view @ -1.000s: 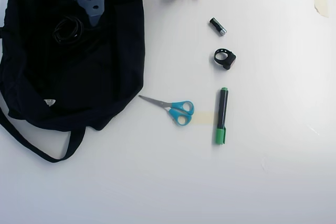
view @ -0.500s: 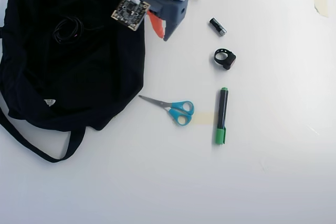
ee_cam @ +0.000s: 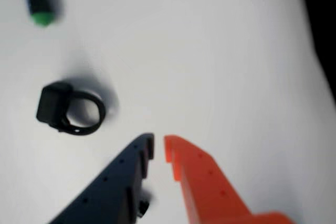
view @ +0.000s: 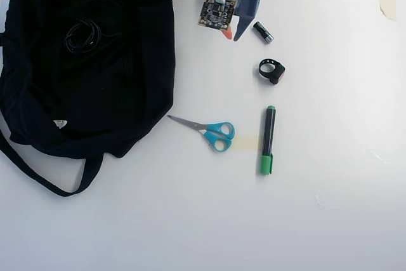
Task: Put the cable into the black bag
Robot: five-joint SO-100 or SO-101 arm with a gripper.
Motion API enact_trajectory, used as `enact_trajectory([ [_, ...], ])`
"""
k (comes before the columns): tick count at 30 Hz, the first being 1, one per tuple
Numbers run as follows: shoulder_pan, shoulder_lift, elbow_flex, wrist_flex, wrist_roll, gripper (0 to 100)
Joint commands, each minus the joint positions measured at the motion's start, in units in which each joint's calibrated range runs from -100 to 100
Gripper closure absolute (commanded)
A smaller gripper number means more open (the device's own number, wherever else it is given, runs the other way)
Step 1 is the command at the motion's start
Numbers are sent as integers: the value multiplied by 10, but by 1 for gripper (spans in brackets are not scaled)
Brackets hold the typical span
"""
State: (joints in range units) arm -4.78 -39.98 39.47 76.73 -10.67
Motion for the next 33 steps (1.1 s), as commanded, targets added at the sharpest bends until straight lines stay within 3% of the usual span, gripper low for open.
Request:
enact_trajectory([
  [1,-20,-64,85,-63,3,98],
  [7,-52,-184,251,-139,4,98],
  [14,-53,-356,410,-148,5,98],
  [20,-52,-490,538,-148,92,98],
  [23,-40,-540,590,-147,106,98],
  [33,-16,-570,601,-80,106,98],
])
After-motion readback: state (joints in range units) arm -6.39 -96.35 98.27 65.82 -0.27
